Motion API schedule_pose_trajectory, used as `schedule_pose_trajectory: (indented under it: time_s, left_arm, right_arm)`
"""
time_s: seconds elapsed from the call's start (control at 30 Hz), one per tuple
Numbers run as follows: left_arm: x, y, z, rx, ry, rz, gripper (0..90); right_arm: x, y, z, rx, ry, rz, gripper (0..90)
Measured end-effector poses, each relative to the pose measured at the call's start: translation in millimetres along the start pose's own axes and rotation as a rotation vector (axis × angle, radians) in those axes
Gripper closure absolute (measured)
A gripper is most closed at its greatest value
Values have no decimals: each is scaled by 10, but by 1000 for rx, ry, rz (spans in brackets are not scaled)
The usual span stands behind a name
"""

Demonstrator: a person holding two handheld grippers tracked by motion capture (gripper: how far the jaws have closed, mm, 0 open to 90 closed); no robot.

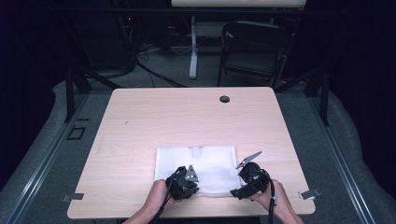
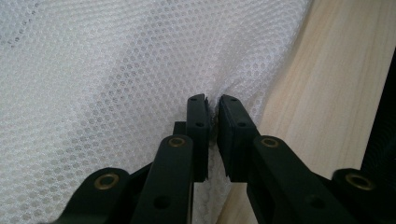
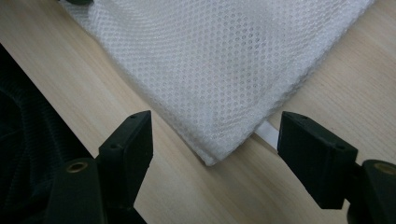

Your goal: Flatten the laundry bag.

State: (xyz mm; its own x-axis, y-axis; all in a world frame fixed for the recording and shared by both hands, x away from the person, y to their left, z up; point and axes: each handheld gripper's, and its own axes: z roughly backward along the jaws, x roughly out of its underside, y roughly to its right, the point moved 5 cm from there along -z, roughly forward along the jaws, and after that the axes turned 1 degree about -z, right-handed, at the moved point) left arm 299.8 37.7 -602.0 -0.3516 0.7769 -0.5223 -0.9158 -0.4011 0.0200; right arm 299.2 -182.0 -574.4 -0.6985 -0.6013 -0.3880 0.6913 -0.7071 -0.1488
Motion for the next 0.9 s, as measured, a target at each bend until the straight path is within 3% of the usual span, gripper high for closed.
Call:
schedule_pose_trajectory:
  time_s: [0.1,0.23,0.37,0.47,0.6,0.7,0.9]
  left_arm:
    - [-2,-5,8,-1,18,21,867]
    - [2,-26,25,14,28,39,879]
    - [-5,-41,52,16,46,52,880]
    - [-21,-53,75,13,75,80,879]
    - [-31,-83,119,17,87,88,879]
    - [-49,-89,152,18,103,93,880]
    - [-59,-103,176,18,116,100,880]
  right_arm:
    - [-9,-20,2,4,15,1,352]
    - [-21,-73,13,-1,36,3,583]
    - [-61,-188,37,-8,62,66,800]
    - [-94,-310,17,-15,92,125,895]
    - [-137,-486,-69,-13,77,177,900]
    - [-152,-537,-126,-19,71,194,900]
    - [-210,-562,-278,37,47,245,900]
